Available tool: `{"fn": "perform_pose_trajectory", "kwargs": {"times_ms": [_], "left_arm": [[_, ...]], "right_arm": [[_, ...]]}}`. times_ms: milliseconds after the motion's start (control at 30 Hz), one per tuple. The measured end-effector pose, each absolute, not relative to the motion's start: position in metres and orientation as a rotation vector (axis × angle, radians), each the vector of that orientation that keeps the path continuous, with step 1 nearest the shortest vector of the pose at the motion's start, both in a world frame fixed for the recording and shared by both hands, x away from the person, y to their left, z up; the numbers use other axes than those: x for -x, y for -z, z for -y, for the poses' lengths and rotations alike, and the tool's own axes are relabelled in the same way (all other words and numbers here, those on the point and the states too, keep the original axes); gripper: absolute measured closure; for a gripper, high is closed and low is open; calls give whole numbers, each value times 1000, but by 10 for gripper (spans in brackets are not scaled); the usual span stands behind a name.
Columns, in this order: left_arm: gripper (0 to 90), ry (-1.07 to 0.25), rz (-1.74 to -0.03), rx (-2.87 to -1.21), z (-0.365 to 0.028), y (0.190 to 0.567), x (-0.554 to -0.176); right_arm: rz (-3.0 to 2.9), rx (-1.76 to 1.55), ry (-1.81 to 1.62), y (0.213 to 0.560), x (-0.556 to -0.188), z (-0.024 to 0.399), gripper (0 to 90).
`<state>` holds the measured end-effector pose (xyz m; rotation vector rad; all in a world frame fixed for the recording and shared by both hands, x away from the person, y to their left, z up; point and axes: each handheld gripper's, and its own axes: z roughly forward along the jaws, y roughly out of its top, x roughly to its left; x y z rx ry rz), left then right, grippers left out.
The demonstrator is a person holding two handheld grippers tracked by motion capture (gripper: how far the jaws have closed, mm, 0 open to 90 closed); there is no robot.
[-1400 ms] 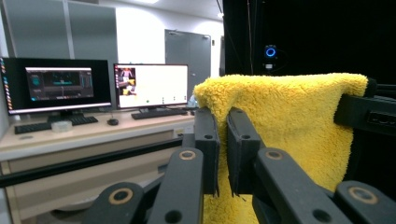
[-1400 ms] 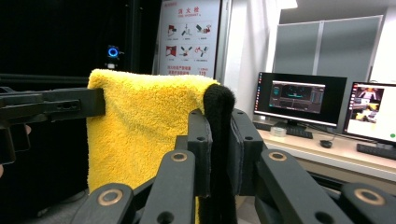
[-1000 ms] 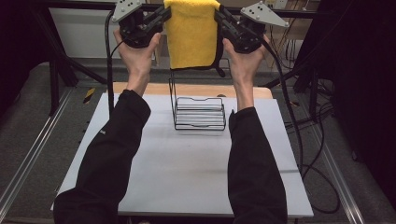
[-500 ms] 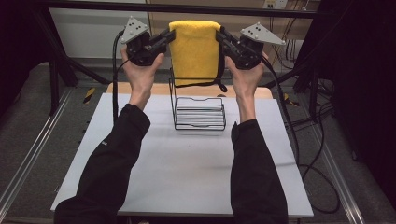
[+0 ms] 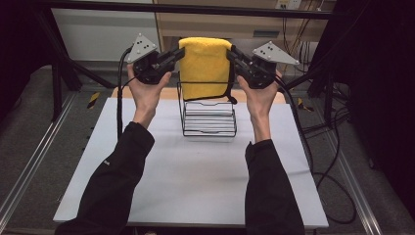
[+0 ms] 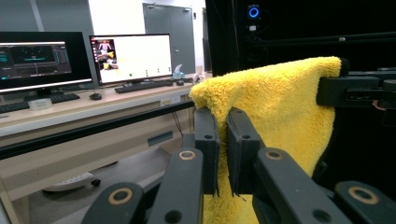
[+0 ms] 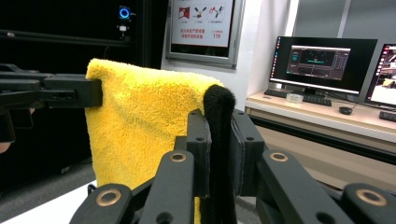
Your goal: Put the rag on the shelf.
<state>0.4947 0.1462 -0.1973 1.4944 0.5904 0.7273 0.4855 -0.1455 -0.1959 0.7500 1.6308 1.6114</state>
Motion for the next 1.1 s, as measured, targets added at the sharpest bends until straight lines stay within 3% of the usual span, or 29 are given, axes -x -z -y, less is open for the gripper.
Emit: {"fn": "perform_pose_trajectory", "kwargs": {"times_ms": [1100], "left_arm": [[829, -669, -550, -1616, -146, 224, -470]], "right_arm": [[-1708, -731, -1550, 228, -459, 153, 796]]}}
